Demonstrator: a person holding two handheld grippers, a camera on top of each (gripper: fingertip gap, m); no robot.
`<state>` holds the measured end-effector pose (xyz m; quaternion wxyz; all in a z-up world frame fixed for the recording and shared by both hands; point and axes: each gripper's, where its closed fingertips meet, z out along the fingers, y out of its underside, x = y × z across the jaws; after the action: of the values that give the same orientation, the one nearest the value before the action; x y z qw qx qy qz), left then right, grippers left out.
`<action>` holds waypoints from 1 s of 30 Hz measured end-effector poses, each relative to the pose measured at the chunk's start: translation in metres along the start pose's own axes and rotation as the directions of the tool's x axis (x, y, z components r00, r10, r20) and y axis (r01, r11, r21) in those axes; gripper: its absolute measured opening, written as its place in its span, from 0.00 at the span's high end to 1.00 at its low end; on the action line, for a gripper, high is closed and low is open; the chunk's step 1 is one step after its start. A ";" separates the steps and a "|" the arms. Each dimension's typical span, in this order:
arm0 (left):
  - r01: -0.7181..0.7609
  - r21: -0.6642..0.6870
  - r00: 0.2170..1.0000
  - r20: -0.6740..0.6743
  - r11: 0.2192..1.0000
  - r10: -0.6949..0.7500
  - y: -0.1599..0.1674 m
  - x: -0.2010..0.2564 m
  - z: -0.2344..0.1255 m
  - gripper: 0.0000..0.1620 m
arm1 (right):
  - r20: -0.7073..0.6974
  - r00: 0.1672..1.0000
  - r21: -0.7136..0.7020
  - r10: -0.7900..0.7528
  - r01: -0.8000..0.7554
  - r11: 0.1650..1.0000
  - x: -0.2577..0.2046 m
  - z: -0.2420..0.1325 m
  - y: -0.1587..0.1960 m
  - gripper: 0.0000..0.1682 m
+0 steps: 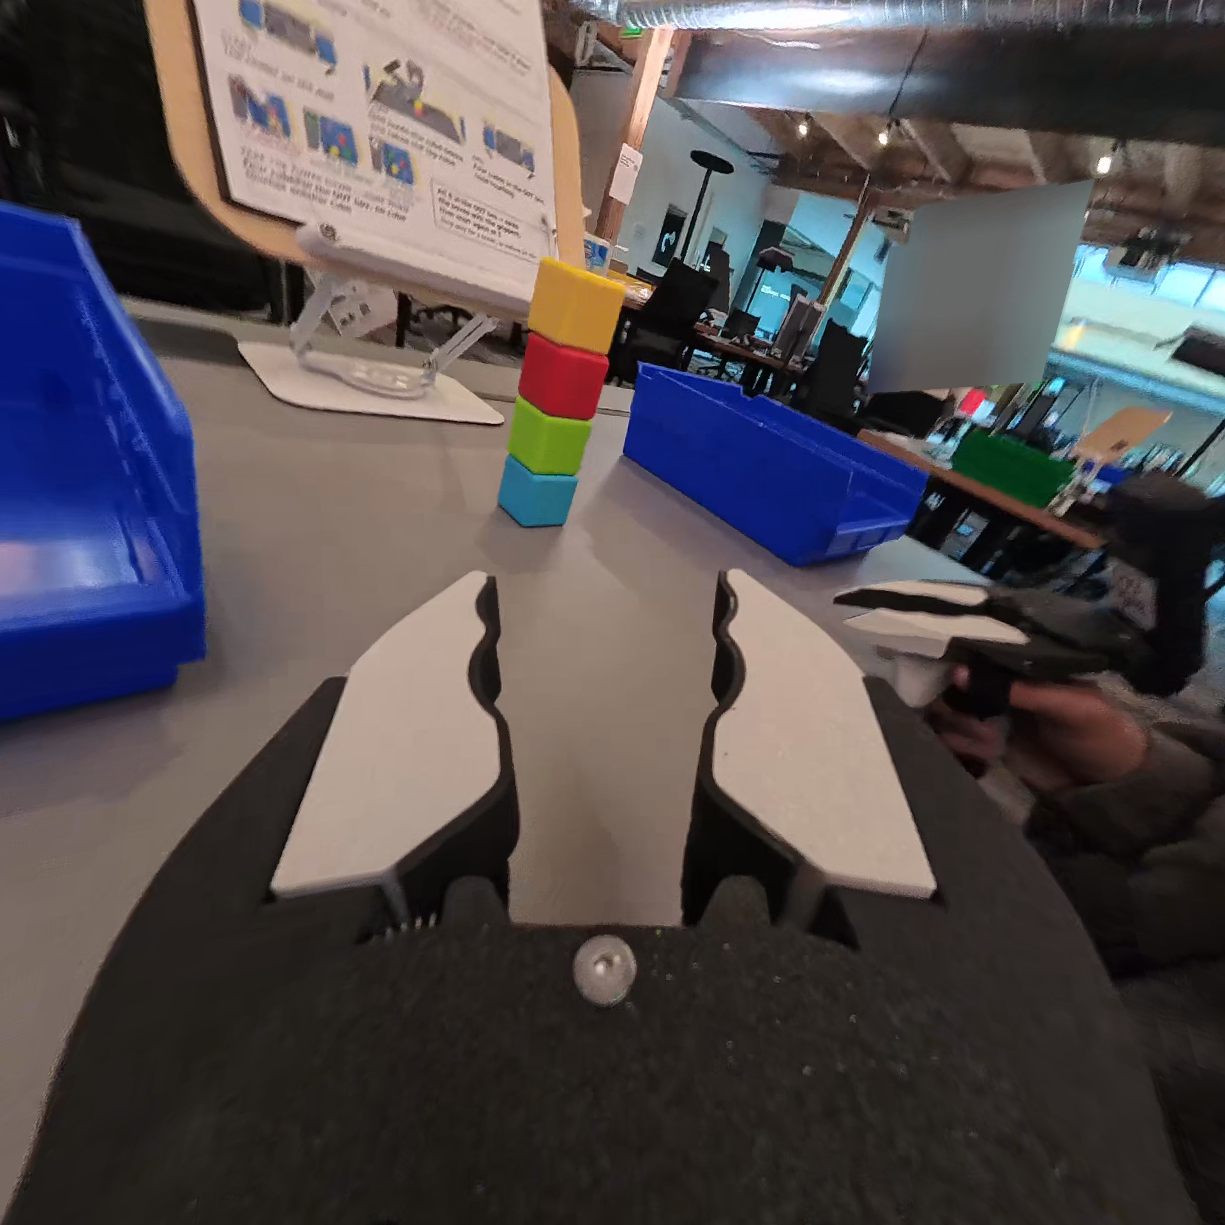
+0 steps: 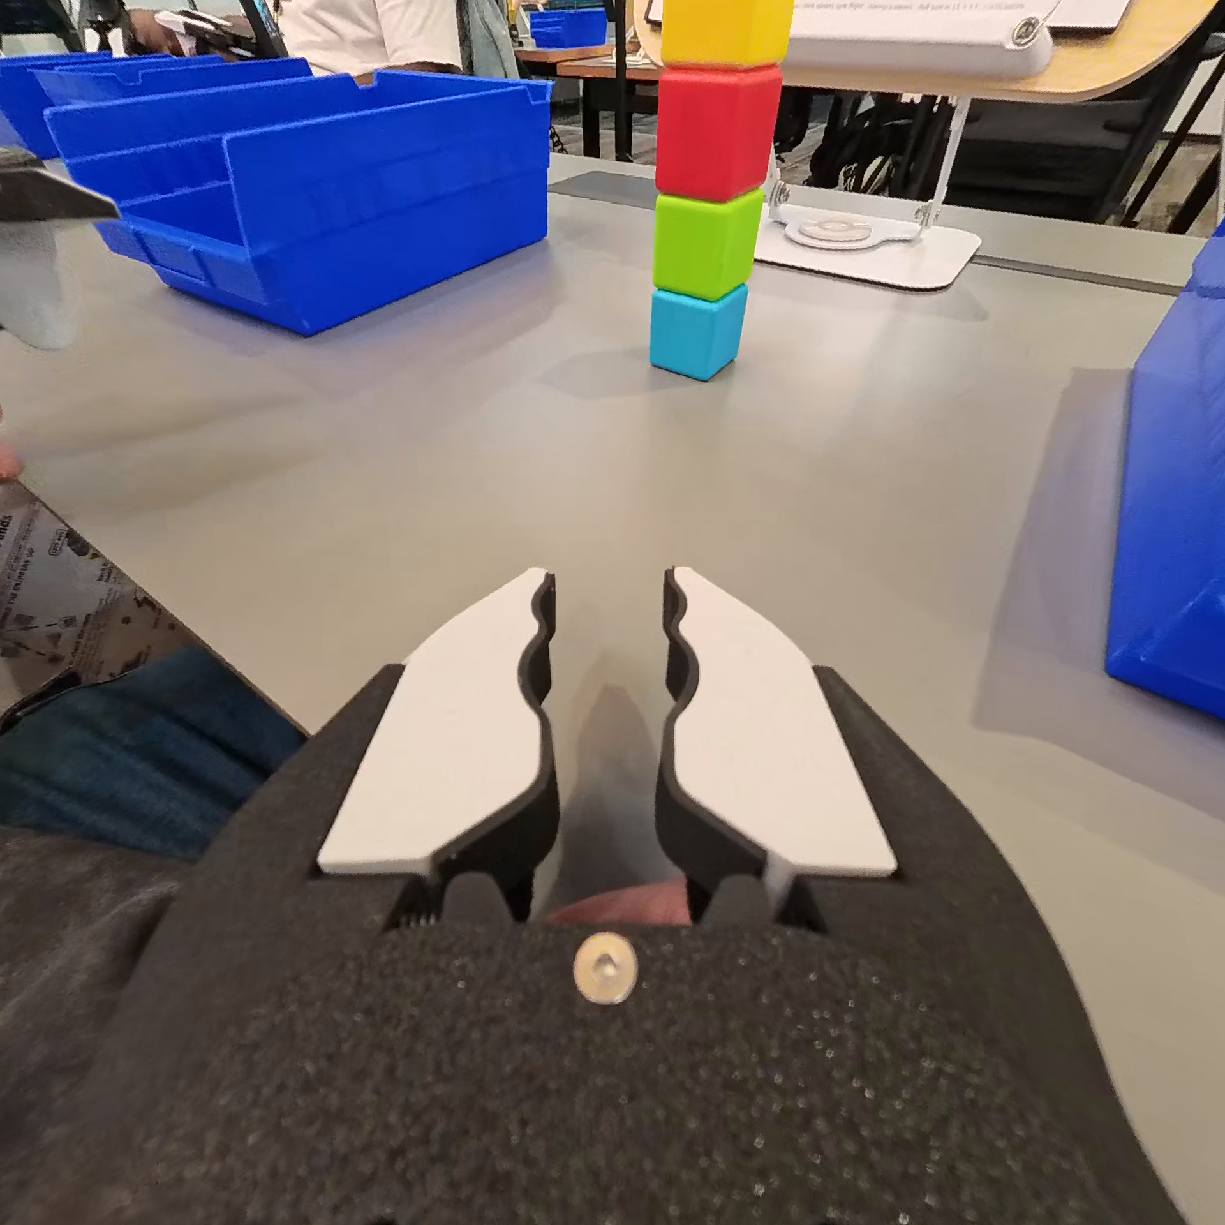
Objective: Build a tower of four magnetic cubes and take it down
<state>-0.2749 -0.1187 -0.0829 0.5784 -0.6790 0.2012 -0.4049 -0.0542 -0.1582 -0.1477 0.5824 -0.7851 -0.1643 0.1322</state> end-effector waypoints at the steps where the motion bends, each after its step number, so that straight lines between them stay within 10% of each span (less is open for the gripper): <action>1: -0.051 -0.005 0.999 -0.003 0.999 0.051 0.003 0.001 0.002 0.61 | -0.002 1.000 0.005 0.001 -0.001 1.000 0.000 -0.001 -0.001 0.82; 14: -0.154 0.042 0.933 -0.323 0.987 0.160 -0.009 0.047 0.035 0.55 | -0.005 1.000 0.002 0.005 -0.005 1.000 0.001 0.000 0.000 0.82; 30: -0.270 -0.071 0.871 -0.442 0.960 0.212 -0.016 -0.038 0.251 0.53 | 0.031 0.998 0.010 0.047 -0.047 0.999 0.003 -0.004 -0.001 0.82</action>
<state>-0.1037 0.0699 -0.0803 0.5200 -0.5786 0.4331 -0.4553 -0.0499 -0.1607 -0.1455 0.5807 -0.7836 -0.1541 0.1586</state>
